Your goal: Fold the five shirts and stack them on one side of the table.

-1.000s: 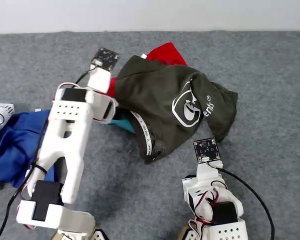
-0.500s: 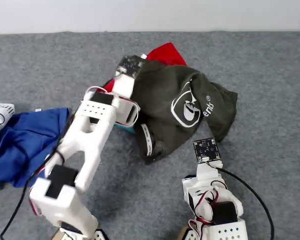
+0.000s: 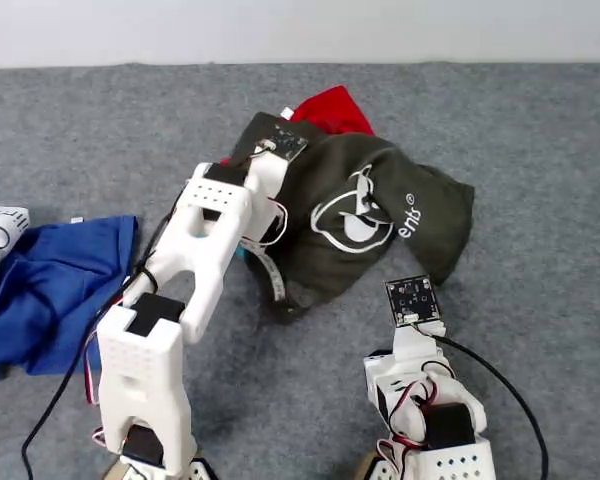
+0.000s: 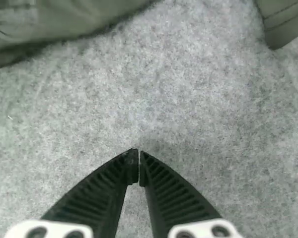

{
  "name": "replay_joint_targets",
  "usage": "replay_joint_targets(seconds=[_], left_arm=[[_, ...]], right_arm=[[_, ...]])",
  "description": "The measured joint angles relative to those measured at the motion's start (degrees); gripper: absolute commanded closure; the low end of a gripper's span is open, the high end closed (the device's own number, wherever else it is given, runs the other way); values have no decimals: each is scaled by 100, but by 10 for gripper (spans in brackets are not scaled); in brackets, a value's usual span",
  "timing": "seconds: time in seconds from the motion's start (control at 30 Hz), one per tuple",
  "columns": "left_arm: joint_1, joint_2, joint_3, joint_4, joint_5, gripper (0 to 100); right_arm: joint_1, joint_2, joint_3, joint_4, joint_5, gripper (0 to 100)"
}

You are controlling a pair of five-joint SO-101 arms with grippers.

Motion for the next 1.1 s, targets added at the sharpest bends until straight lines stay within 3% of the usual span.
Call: replay_joint_targets(seconds=[0.2, 0.7, 0.93, 1.1], left_arm=[[-352, -686, -97, 360, 193, 989], [-1846, -4791, -97, 607, 404, 988], [-2971, -5996, -97, 580, 404, 988], [-4044, -6286, -97, 0, 404, 988]], right_arm=[[0, 0, 0, 0, 0, 988], [0, -9, 0, 0, 0, 988], [0, -9, 0, 0, 0, 988], [0, -9, 0, 0, 0, 988]])
